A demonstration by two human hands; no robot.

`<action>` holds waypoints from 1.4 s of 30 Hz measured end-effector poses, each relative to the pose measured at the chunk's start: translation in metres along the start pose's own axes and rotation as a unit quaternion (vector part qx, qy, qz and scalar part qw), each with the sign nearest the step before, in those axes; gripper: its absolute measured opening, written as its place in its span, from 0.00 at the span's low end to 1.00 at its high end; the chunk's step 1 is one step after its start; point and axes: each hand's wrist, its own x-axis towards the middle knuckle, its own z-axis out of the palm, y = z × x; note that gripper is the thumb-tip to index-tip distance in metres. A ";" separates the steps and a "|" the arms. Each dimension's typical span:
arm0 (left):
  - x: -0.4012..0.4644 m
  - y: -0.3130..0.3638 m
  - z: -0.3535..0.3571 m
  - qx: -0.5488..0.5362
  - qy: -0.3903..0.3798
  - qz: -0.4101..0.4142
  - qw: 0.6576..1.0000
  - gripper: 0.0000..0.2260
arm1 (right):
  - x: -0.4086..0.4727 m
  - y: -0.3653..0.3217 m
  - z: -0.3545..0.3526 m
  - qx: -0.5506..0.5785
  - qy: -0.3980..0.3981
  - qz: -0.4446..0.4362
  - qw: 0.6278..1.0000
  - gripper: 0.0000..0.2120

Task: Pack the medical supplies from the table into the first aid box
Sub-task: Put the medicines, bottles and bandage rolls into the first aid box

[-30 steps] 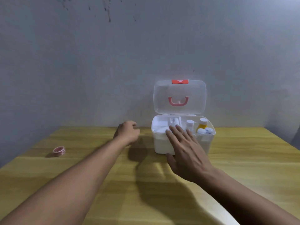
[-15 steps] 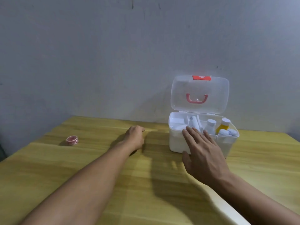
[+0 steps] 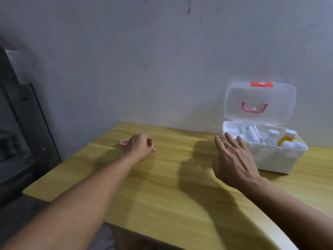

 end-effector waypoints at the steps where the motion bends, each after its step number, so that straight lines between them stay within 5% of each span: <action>1: 0.000 -0.012 -0.005 0.006 0.018 -0.007 1.000 0.06 | 0.000 0.000 0.003 0.002 0.009 0.000 1.000 0.34; 6: 0.007 -0.052 -0.015 0.049 0.048 -0.021 0.997 0.08 | 0.004 -0.003 0.009 0.019 0.040 0.015 0.999 0.34; 14: 0.016 -0.048 -0.004 -0.054 0.013 -0.035 0.998 0.07 | 0.004 -0.002 0.019 0.007 0.054 0.008 0.998 0.31; 22: 0.012 0.019 0.016 -0.101 -0.030 0.011 0.994 0.06 | -0.005 0.011 0.015 0.054 0.072 0.001 0.996 0.32; 32: 0.018 0.176 0.015 -0.208 -0.080 0.178 0.959 0.07 | -0.039 0.071 0.014 0.073 0.111 0.055 0.990 0.33; 42: 0.029 0.250 0.074 -0.143 -0.137 0.163 0.966 0.10 | -0.056 0.099 0.013 0.071 0.076 0.024 0.994 0.35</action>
